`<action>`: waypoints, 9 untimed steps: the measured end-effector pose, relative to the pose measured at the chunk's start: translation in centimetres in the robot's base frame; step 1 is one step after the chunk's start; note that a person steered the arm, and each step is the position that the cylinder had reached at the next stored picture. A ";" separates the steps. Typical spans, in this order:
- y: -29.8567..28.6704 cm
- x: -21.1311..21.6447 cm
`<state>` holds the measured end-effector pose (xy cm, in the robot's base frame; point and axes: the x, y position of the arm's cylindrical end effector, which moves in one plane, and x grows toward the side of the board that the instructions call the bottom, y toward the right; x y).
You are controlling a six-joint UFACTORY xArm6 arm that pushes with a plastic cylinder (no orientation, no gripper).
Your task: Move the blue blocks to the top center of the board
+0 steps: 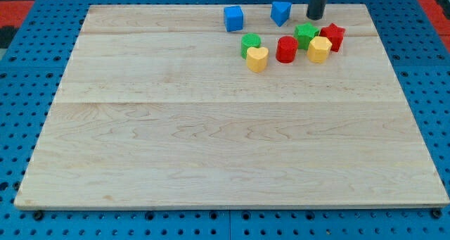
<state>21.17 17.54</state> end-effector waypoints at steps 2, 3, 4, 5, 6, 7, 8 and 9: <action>-13.2 -0.4; -13.2 -0.2; -13.0 -0.1; -9.5 0.1; -6.1 1.6; -6.4 3.3; -7.7 3.7; -13.0 3.4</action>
